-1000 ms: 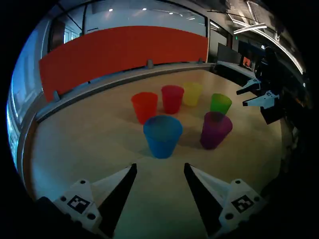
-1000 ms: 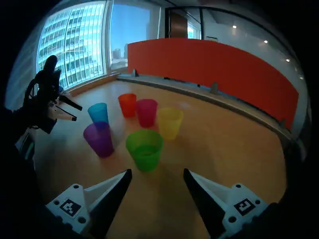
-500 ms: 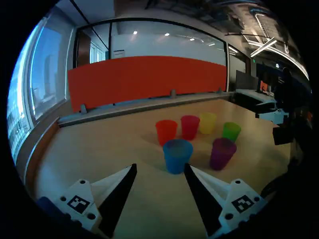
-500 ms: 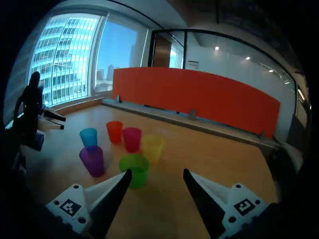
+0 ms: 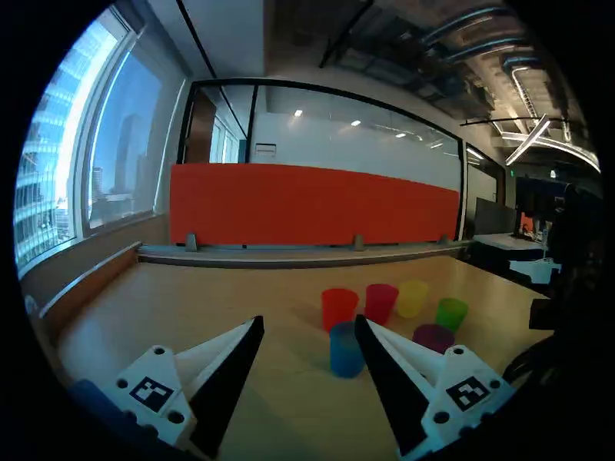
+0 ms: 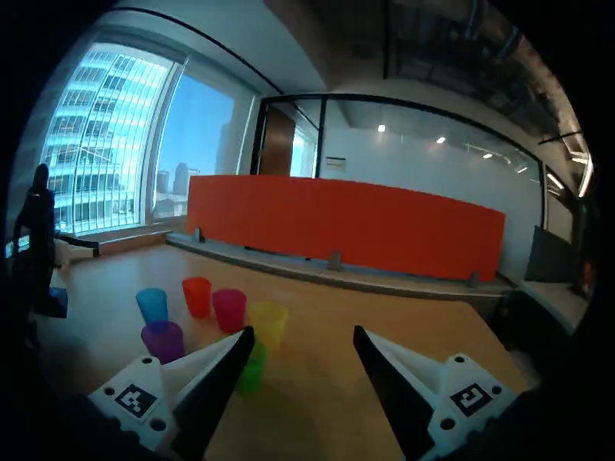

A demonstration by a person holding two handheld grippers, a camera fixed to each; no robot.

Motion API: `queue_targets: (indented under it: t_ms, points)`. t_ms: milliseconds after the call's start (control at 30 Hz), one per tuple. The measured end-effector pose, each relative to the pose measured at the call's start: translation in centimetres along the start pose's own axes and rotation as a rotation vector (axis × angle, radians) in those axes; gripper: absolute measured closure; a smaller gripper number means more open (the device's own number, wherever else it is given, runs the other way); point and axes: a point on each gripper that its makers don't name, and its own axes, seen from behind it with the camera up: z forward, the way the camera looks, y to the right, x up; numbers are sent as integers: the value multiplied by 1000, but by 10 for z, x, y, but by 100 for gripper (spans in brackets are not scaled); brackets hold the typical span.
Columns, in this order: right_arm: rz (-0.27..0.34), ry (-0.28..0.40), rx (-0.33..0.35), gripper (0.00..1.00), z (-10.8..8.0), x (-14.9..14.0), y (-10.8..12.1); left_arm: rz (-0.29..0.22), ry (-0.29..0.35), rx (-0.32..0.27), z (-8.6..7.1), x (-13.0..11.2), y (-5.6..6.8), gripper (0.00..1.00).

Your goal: Pour water

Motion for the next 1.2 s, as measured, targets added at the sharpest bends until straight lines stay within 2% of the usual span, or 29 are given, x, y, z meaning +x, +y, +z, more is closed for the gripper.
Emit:
queue_targets:
  t_ms: [267, 567, 700, 967, 1200]
  points:
    - [69, 100, -124, 0, -3, 14, 21, -29, 105, 42, -6, 17, -6, 13]
    - [111, 170, -231, 0, -7, 27, 40, -13, 154, 141, -10, 28, -25, 13]
    - [87, 193, -245, 0, -10, 33, 37, 8, 162, 161, -12, 29, -25, 13]
    - [45, 211, -232, 0, -16, 43, 17, 56, 197, 188, -16, 43, -21, 13]
    - [44, 201, -224, 0, -17, 43, 12, 82, 187, 216, -13, 32, -25, 13]
